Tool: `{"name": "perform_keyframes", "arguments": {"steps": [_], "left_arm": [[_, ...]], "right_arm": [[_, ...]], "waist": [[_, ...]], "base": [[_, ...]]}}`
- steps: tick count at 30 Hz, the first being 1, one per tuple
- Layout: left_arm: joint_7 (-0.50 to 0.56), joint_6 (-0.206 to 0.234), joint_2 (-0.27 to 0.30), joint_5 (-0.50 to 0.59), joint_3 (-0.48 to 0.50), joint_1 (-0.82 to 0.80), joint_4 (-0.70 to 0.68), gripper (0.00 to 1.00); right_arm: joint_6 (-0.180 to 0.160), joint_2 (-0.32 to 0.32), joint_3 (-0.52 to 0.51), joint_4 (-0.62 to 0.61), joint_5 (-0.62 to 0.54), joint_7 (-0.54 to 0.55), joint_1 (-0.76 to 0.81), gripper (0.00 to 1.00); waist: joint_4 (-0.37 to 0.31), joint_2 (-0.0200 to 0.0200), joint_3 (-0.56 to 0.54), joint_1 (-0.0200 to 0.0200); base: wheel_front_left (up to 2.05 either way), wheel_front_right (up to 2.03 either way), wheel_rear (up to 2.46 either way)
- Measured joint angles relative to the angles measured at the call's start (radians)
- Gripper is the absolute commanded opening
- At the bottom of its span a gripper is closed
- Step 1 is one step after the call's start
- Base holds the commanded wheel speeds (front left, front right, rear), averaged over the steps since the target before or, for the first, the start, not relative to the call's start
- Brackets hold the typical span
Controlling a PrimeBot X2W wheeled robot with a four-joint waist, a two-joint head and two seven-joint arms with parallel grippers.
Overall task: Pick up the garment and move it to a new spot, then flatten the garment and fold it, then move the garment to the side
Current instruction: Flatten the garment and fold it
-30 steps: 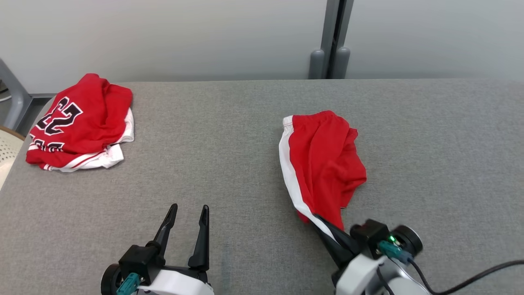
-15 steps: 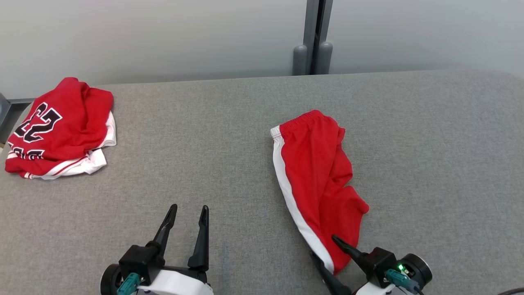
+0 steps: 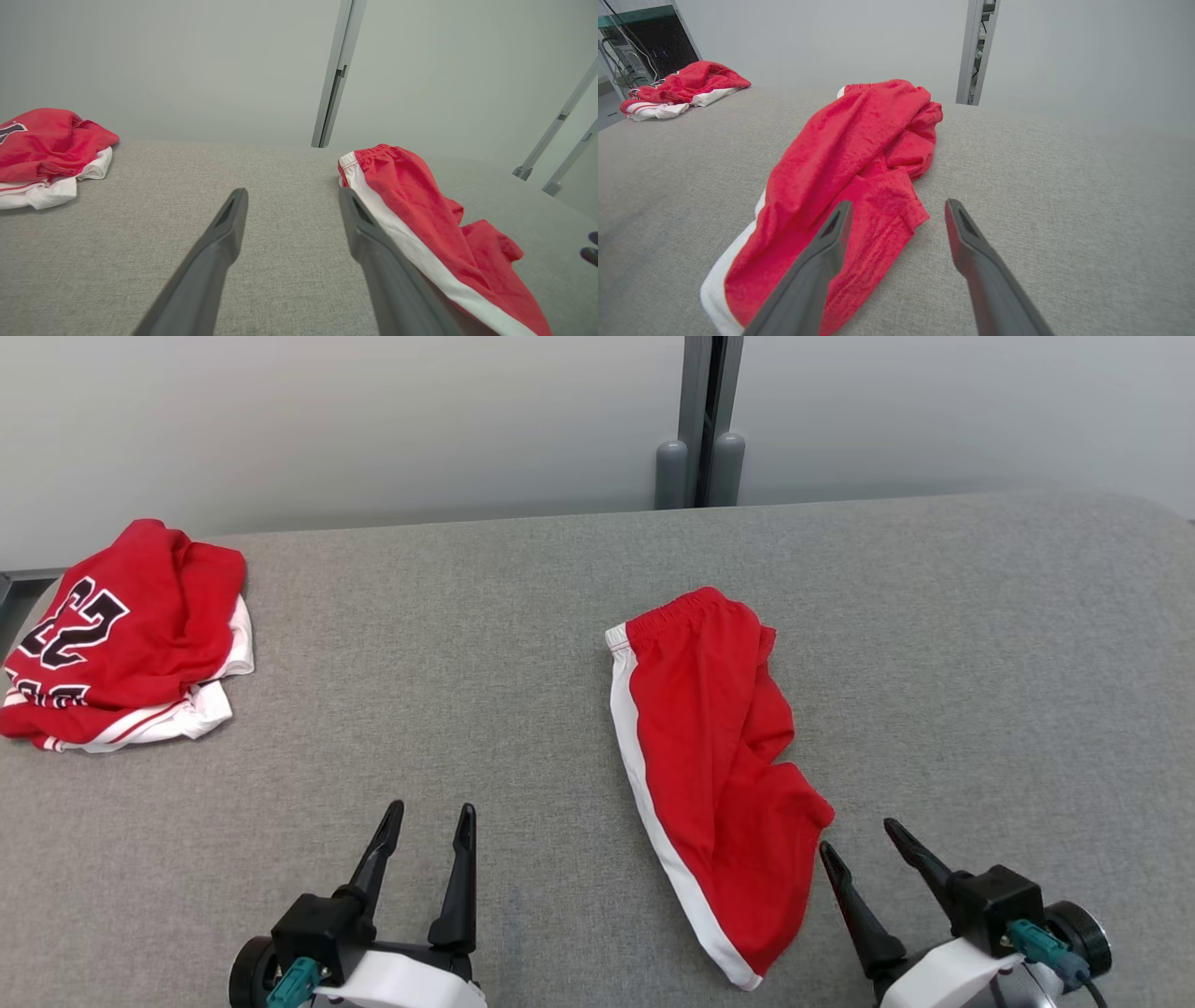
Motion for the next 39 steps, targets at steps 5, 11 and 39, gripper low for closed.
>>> {"name": "perform_keyframes", "arguments": {"steps": [5, 11, 39], "left_arm": [[0.0, -0.003, 0.0, -0.001, -0.007, -0.012, 0.002, 1.0], [0.0, -0.003, 0.0, -0.001, -0.007, -0.02, 0.004, 1.0], [0.0, 0.0, 0.0, -0.003, -0.001, -0.041, -0.005, 1.0]], "right_arm": [[0.0, 0.02, -0.031, 0.078, -0.009, 0.032, -0.021, 1.0], [0.0, 0.047, -0.049, 0.247, 0.023, 0.019, -0.103, 1.0], [0.0, -0.121, -0.16, 0.548, 0.032, -0.065, -0.384, 0.0]], "waist": [[0.018, 0.0, 0.01, 0.0], [0.052, 0.0, 0.028, 0.0], [0.064, 0.0, 0.086, 0.0]], "base": [[0.0, 0.0, 0.0], [0.0, 0.0, 0.0], [0.0, 0.0, 0.0]]}}
